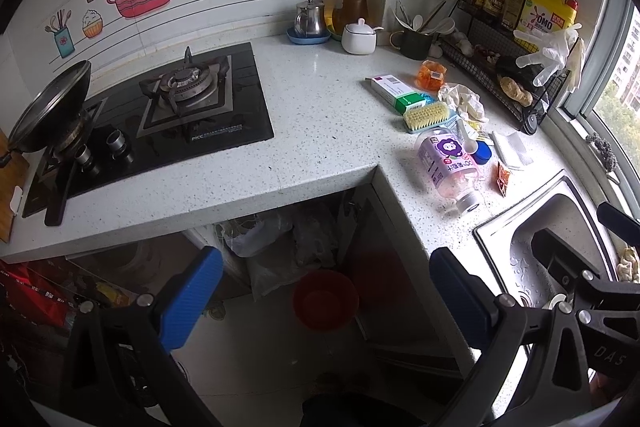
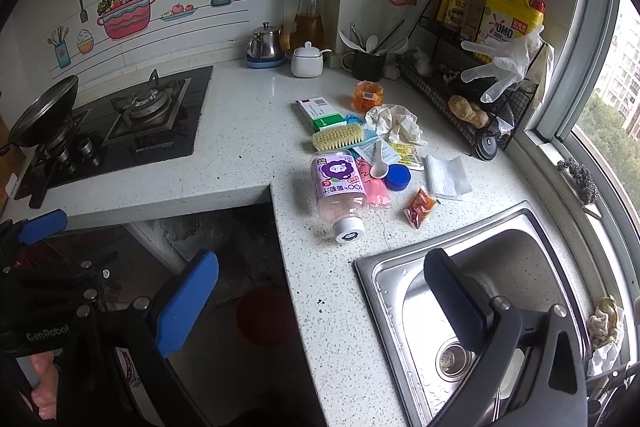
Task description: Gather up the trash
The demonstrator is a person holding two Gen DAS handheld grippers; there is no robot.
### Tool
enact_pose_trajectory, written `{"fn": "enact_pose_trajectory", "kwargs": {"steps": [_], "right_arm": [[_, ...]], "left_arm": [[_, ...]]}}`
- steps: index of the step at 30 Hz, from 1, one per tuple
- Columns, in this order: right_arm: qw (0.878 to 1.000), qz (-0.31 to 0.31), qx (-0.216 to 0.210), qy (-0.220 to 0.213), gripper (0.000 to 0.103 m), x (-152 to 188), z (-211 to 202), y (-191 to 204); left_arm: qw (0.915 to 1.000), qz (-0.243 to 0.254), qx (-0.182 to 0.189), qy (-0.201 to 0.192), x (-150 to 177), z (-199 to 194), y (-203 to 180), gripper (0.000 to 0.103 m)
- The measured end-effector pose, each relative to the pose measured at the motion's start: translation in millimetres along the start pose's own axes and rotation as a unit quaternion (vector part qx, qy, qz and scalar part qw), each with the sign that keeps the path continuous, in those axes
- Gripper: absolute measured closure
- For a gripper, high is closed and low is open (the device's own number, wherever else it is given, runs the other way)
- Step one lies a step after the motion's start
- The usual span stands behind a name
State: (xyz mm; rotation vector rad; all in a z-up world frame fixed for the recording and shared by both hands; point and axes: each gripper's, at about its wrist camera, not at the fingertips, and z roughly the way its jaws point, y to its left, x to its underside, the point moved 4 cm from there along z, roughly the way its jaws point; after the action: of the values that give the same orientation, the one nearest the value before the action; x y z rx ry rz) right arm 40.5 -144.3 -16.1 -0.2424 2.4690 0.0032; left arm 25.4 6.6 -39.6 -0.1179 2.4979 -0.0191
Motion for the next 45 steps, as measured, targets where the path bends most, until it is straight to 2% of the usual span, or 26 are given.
{"fn": "enact_pose_trajectory", "kwargs": {"steps": [29,36,45], "right_arm": [[1.0,-0.014,-0.019,0.017,0.0,2,4,14],[0.999,-0.016,-0.023,0.018,0.0,7,1,14],[1.0,-0.013,-0.019,0.013,0.0,10,1,-1]], "left_arm": [[0.9998,-0.006,-0.011,0.013,10,-2,19,0.0],[0.9997,-0.007,-0.013,0.018,16,-7,16,0.0],[0.9997,0.004,-0.001,0.025,14,-1,-6,0.0]]}}
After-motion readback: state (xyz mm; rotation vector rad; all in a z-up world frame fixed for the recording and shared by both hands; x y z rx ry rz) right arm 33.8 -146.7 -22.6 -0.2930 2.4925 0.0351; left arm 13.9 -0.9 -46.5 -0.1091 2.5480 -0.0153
